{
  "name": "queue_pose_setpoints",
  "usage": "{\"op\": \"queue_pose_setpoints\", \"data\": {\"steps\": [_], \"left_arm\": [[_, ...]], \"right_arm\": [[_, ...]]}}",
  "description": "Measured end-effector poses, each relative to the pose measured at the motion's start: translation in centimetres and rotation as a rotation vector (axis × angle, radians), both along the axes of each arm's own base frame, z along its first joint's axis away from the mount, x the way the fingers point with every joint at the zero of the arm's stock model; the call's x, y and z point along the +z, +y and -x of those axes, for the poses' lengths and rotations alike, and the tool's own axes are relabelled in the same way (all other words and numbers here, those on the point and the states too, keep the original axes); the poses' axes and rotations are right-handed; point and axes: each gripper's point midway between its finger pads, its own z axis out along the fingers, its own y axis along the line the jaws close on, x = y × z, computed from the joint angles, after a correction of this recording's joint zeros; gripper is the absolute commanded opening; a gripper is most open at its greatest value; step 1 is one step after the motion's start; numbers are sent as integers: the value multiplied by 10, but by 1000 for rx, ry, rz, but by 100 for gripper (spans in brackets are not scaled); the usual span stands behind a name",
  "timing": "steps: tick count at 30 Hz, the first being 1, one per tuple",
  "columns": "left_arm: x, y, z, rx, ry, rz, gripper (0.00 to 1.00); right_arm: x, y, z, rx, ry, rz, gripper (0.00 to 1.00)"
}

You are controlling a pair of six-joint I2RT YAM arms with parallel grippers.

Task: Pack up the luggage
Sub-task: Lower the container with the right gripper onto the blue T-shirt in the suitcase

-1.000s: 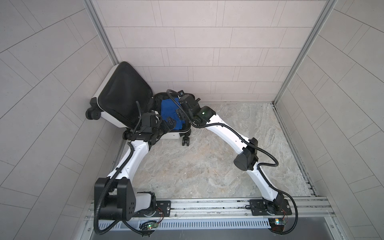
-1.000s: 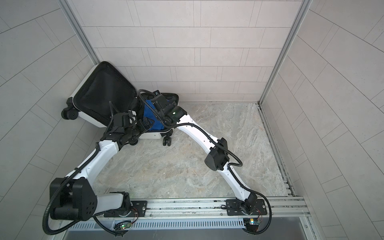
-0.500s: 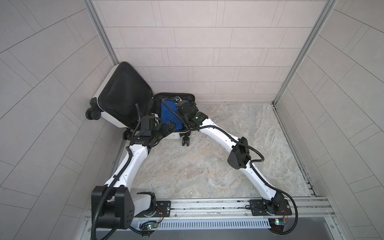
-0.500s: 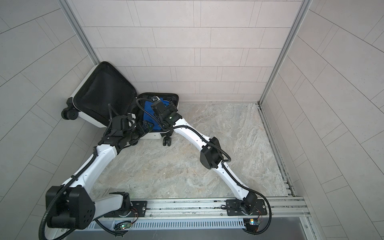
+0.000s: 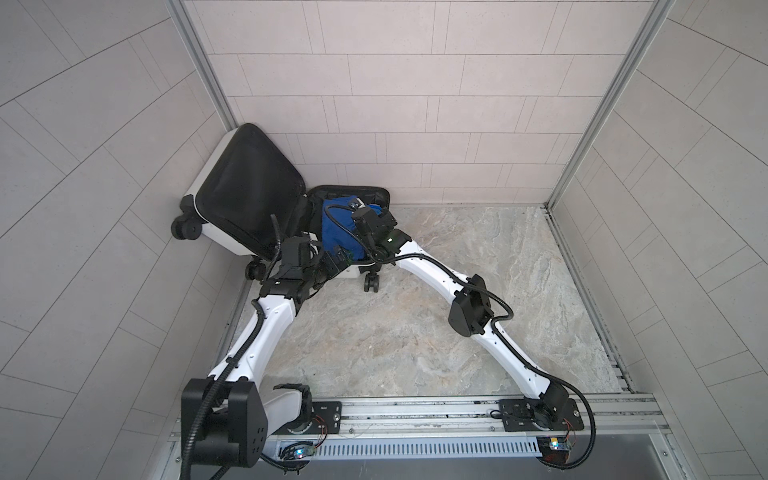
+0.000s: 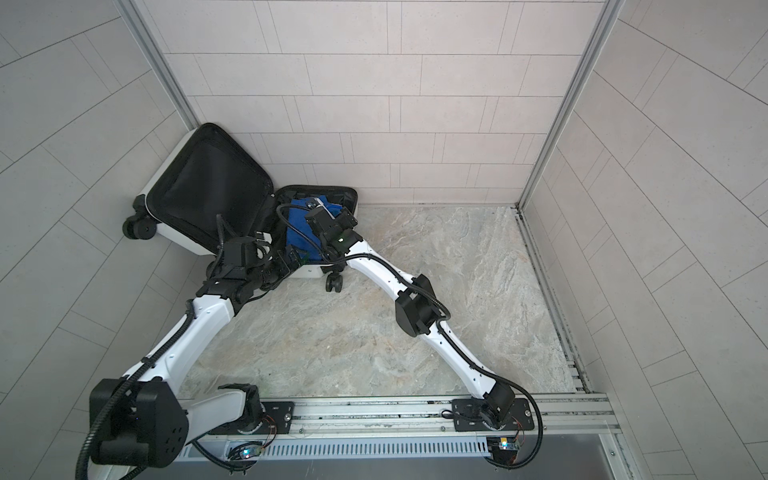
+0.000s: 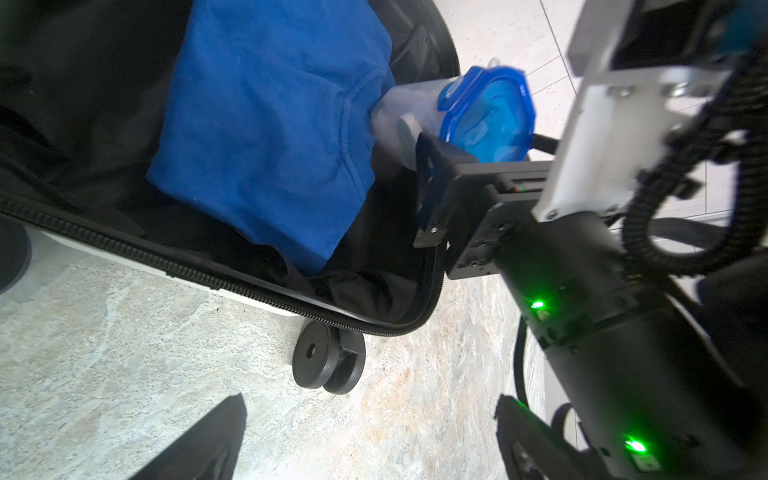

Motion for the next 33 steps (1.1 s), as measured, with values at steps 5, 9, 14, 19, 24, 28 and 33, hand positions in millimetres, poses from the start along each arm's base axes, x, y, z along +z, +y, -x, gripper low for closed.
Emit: {"op": "queue_pose_setpoints", "data": {"steps": [5, 9, 14, 19, 24, 28, 33], "left_arm": [[2, -1, -1, 3, -8, 10, 100], [3, -1, 0, 11, -8, 22, 100], [6, 0, 1, 15, -17, 27, 100], [8, 0, 2, 16, -22, 29, 100], [13, 0, 3, 16, -36, 30, 100], [15, 0, 4, 17, -42, 31, 100], [16, 1, 4, 21, -45, 31, 100]], "right_arm": [[-9, 4, 4, 17, 40, -21, 100], [-14, 11, 8, 48, 80, -68, 100], [-22, 21, 17, 92, 151, -127, 100], [-16, 28, 29, 130, 206, -189, 100], [25, 34, 44, 163, 194, -257, 100], [64, 31, 54, 171, 172, -322, 86], [86, 22, 62, 150, 198, -404, 60]]}}
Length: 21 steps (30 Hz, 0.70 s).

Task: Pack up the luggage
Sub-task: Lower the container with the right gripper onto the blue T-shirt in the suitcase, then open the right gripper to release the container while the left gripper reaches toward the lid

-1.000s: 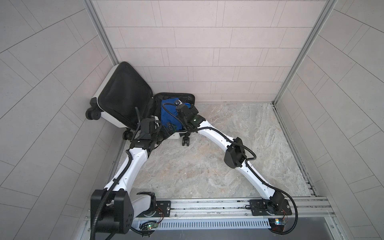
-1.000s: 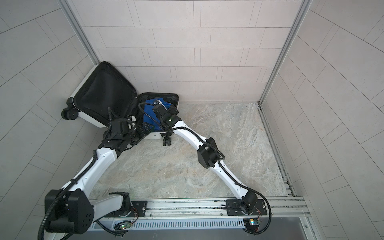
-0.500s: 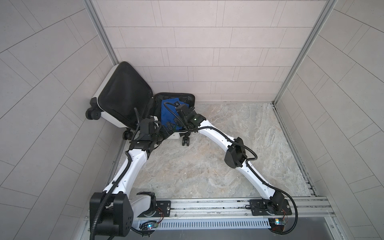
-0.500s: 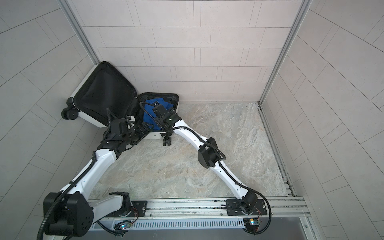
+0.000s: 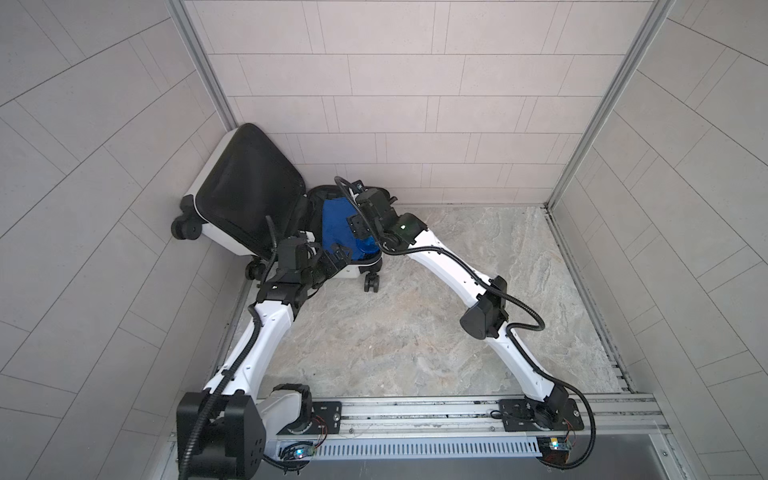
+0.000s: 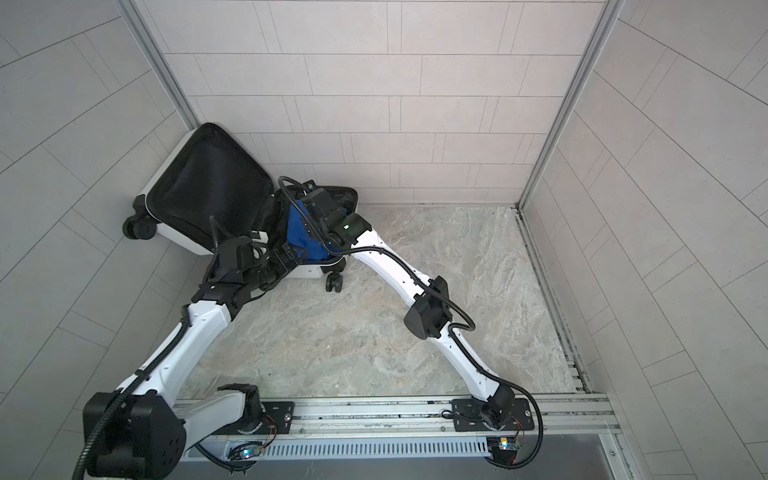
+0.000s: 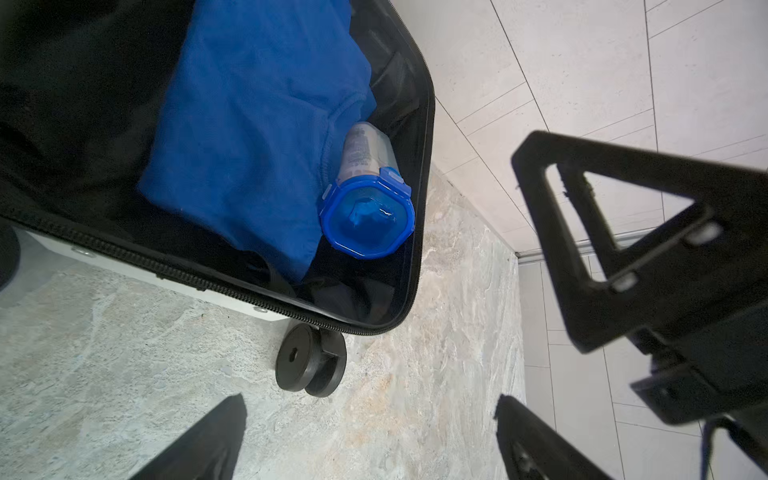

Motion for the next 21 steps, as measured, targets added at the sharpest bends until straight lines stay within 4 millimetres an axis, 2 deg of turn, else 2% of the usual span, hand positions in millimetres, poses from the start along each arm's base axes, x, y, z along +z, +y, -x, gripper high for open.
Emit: {"op": "queue_pose_setpoints", "data": {"steps": [3, 9, 17, 21], "left_arm": [[-1, 4, 0, 10, 4, 1, 100], [4, 14, 1, 35, 5, 0, 100], [14, 21, 7, 55, -15, 3, 100], [14, 23, 7, 60, -12, 5, 100]], "right_arm": [[-8, -7, -2, -14, 53, -28, 56], [-37, -20, -10, -41, 158, -51, 51], [-79, -12, -12, -38, 276, -96, 46], [-93, -9, -7, -32, 325, -110, 44]]}}
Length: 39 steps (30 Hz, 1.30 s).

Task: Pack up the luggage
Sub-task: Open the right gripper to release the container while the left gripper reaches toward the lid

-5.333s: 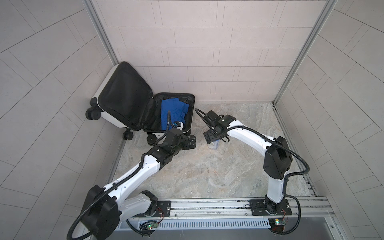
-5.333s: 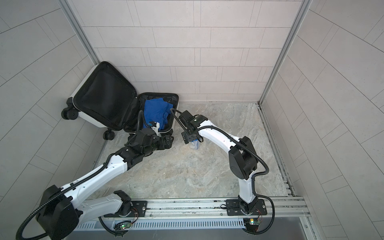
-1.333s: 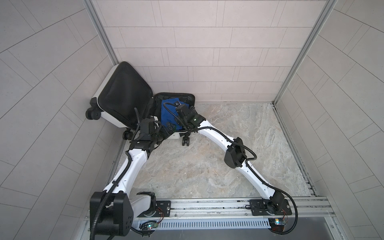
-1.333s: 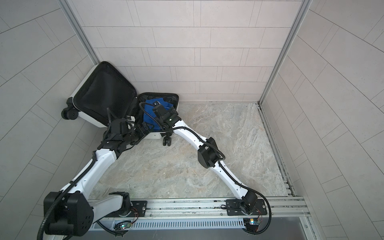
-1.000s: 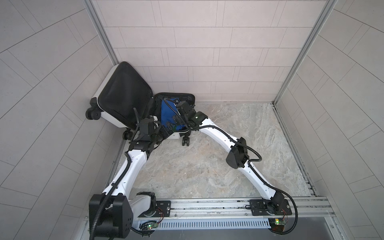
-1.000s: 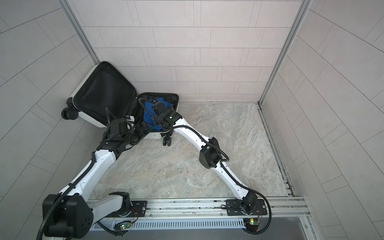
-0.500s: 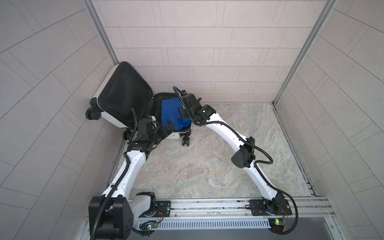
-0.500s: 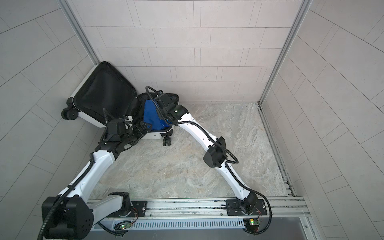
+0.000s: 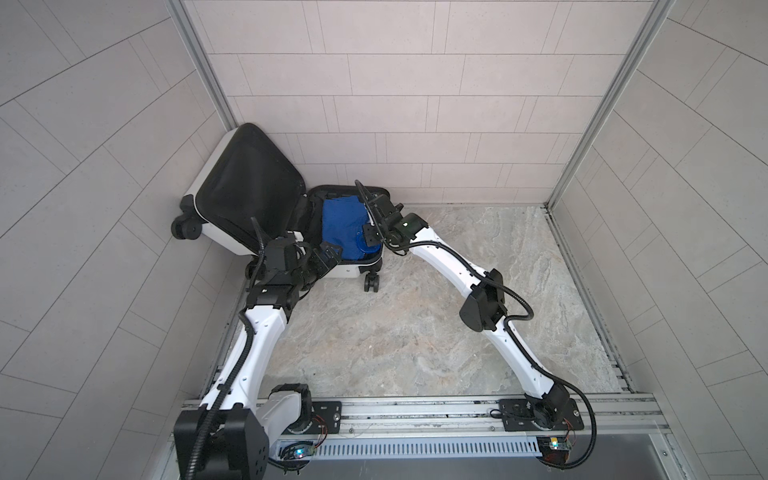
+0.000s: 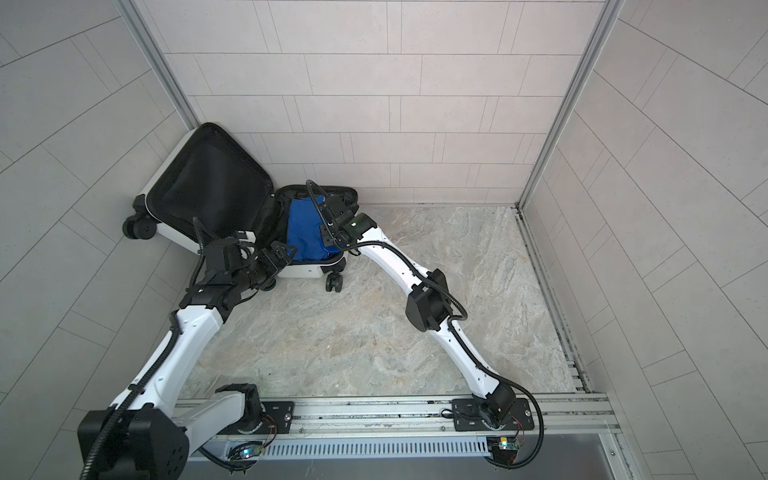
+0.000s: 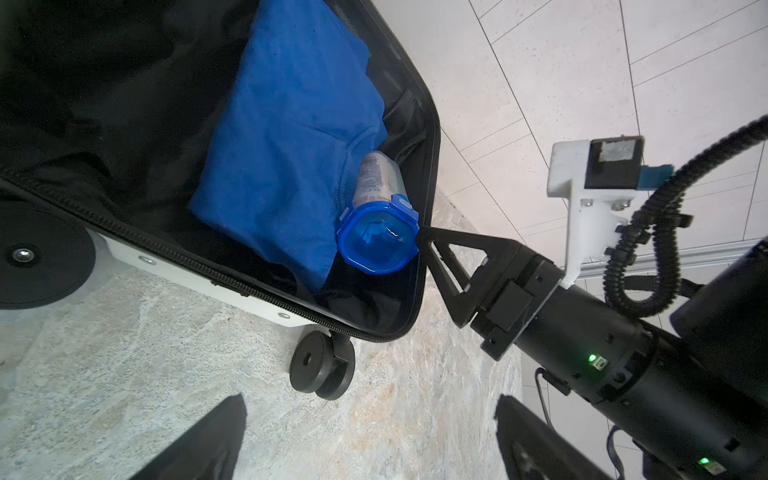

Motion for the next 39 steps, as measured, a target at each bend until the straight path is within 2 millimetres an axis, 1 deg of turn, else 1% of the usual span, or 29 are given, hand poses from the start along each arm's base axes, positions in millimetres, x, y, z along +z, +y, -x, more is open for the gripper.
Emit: {"op": "queue_pose_setpoints", "data": {"steps": [5, 8, 11, 21, 23, 24, 26, 29, 32, 33, 35, 39], "left_arm": [[0, 0, 0, -2, 0, 4, 100], [0, 1, 0, -2, 0, 5, 100], [1, 1, 0, 0, -1, 5, 100], [2, 3, 3, 4, 1, 7, 100], [2, 3, 3, 4, 1, 7, 100], [3, 3, 3, 3, 2, 5, 100], [6, 6, 3, 5, -1, -4, 100], [15, 16, 1, 24, -13, -16, 100], [29, 36, -3, 68, -35, -27, 100], [34, 43, -4, 84, -41, -31, 100], [46, 59, -6, 124, -51, -47, 100], [63, 93, -10, 211, -66, -98, 100]], "right_arm": [[-15, 1, 4, -6, 45, -5, 41], [-28, 0, 2, -21, 70, -5, 36], [-42, 1, 0, -35, 93, -9, 35], [-42, 5, -14, -69, 87, -82, 33], [-42, 5, -14, -72, 94, -91, 36], [-42, 6, -14, -70, 98, -94, 40], [-41, 8, -12, -58, 107, -109, 53], [-35, 14, -7, -21, 114, -125, 69], [-24, 14, 1, 13, 116, -119, 77], [-19, 12, 3, 19, 114, -117, 78], [-3, 9, 8, 28, 105, -116, 78], [41, -2, 16, 31, 52, -119, 73]]}}
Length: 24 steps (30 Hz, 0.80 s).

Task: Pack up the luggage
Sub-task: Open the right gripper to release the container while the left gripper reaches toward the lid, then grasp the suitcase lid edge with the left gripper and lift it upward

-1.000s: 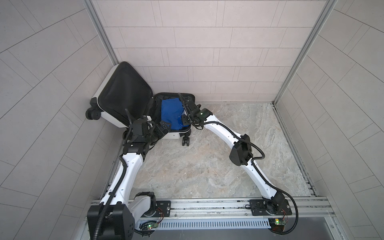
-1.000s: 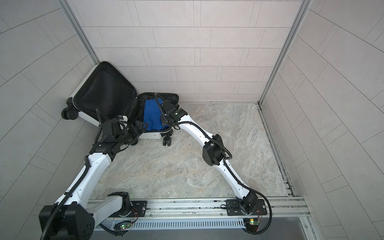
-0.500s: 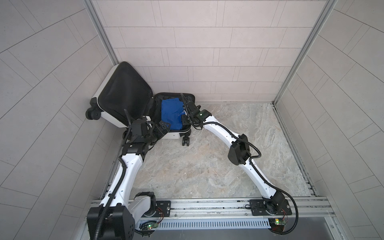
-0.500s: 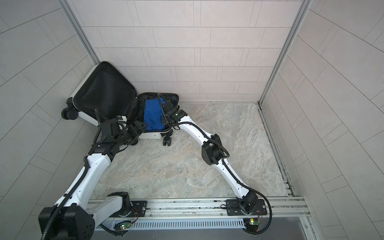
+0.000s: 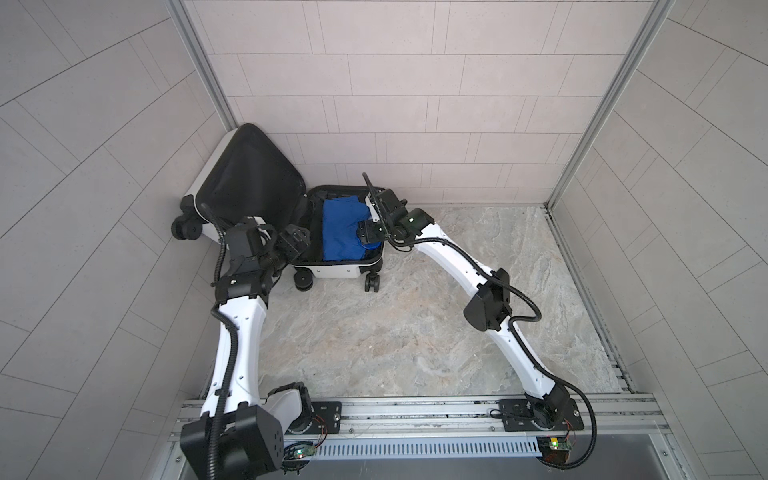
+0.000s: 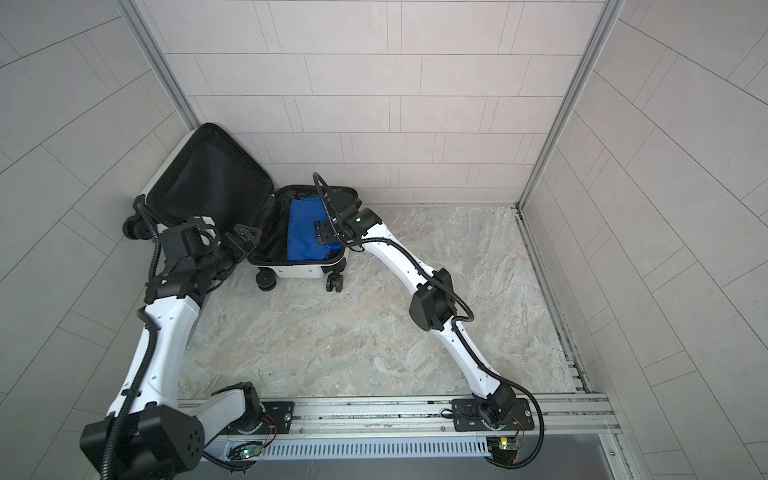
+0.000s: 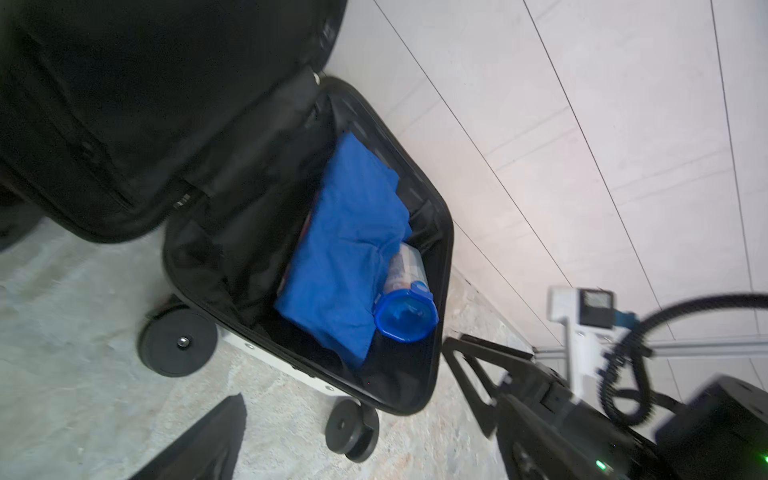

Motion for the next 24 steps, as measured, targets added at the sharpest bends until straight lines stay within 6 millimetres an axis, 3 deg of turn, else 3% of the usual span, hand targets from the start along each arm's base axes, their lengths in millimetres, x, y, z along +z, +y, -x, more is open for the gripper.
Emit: {"op": "queue_pose_setpoints", "data": {"steps": [4, 7, 13, 17, 24], "left_arm": [[-7, 40, 4, 111, 35, -28, 99], [-20, 65, 9, 183, 85, -47, 97], [-34, 99, 23, 294, 159, -139, 96], [-33, 117, 29, 360, 190, -233, 89], [-21, 155, 16, 456, 222, -376, 80]], "right_arm": [[36, -17, 5, -28, -55, 12, 71], [39, -24, 5, -42, -56, 22, 77], [2, -30, 2, -46, 19, 72, 83], [-30, -27, 0, -43, 83, 84, 84], [-63, -16, 7, -14, 176, 73, 84]]}}
